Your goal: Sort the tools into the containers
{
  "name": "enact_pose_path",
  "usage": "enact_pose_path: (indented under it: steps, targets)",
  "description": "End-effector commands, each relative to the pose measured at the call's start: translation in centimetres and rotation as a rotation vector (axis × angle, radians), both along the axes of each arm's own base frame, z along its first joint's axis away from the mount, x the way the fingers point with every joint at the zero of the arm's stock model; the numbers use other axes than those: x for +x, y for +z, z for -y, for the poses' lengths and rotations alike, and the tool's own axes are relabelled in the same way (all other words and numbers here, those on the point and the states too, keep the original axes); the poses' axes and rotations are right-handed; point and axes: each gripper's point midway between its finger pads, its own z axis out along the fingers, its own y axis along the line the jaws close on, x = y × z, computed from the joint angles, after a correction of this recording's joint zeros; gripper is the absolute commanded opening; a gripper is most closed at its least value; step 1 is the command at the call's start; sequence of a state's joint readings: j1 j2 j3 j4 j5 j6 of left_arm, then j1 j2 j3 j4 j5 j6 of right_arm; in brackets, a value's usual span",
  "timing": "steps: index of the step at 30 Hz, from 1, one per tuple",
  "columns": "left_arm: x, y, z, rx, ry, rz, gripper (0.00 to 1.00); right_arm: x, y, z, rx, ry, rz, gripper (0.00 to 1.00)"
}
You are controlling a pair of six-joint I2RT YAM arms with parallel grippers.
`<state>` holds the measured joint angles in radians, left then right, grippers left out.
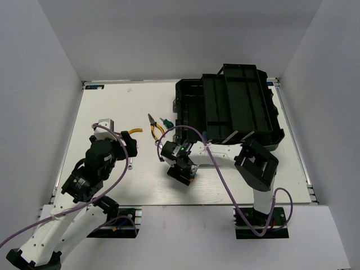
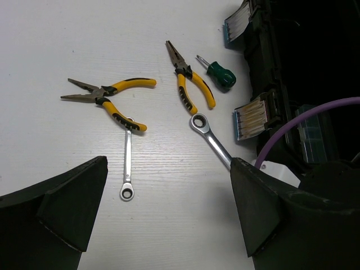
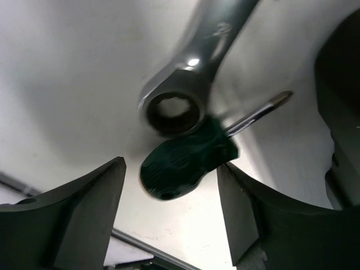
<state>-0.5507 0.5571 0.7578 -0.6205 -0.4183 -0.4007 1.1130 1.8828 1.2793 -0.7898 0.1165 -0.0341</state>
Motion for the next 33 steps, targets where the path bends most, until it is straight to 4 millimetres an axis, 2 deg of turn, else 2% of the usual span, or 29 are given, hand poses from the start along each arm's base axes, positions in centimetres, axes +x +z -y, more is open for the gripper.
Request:
enact_pose_path:
  steps: [1,4,8,11,12,13,15,16,18,19,21,22,23,24,26,30,31,33]
  targets:
    - [0.0,-0.1,-0.2,-0.007,0.007,0.009,1.00,2.8,0.0,0.3,-0.013,-0.134,0.105,0.71]
    - [0.0,-0.1,-0.2,-0.007,0.007,0.009,1.00,3.3,-0.7,0.7,-0.040,-0.161,0.124,0.70]
    - [-0.1,-0.3,-0.2,-0.007,0.007,0.009,1.00,3.9,-0.7,0.5,-0.018,-0.181,0.149,0.62]
    - [-0.1,-0.3,-0.2,-0.007,0.007,0.009,1.00,3.6,-1.1,0.8,-0.022,-0.179,0.133,0.50]
    - [-0.1,-0.3,-0.2,-0.007,0.007,0.009,1.00,3.5,-1.0,0.8,-0.019,-0.170,0.130,0.45]
    - [-0.1,-0.3,-0.2,-0.007,0.007,0.009,1.00,3.3,-0.9,0.8,-0.014,-0.164,0.123,0.34]
    - [-0.1,-0.3,-0.1,-0.010,-0.001,0.007,1.00,2.6,-0.7,0.8,-0.007,-0.145,0.095,0.23]
    - [-0.1,-0.1,0.0,-0.015,-0.001,0.015,1.00,2.5,0.0,0.6,0.011,-0.134,0.095,0.13]
    - [-0.1,-0.1,0.2,-0.018,-0.011,0.013,1.00,1.7,0.5,0.8,0.014,-0.098,0.064,0.04]
    - [0.0,0.1,0.2,-0.024,-0.011,0.022,1.00,1.7,1.6,0.4,0.047,-0.080,0.067,0.00]
    - [0.1,0.1,0.9,-0.023,-0.045,0.017,1.00,0.6,2.4,0.2,0.060,-0.022,0.011,0.00]
    - [0.2,-0.4,1.2,-0.018,-0.056,0.000,1.00,0.6,3.6,0.3,0.074,-0.003,0.015,0.00]
    - [0.5,-0.8,1.6,-0.013,-0.066,-0.017,1.00,-0.4,4.3,-0.3,0.110,0.022,-0.043,0.00]
    - [0.6,-1.1,1.8,-0.009,-0.074,-0.031,1.00,-0.6,4.8,-0.3,0.114,0.062,-0.046,0.00]
    - [0.7,-1.8,2.2,-0.001,-0.088,-0.058,1.00,-2.0,6.8,-0.8,0.169,0.111,-0.117,0.00]
    - [1.2,-3.1,3.3,-0.021,-0.100,-0.119,0.97,-2.9,11.0,-1.8,0.270,0.230,-0.141,0.00]
    - [1.6,-3.7,3.5,-0.006,-0.099,-0.147,0.97,-2.9,11.6,-1.9,0.283,0.237,-0.137,0.00]
    - [2.2,-3.9,4.3,-0.027,-0.090,-0.183,0.95,-1.6,14.3,-2.6,0.339,0.250,-0.057,0.00]
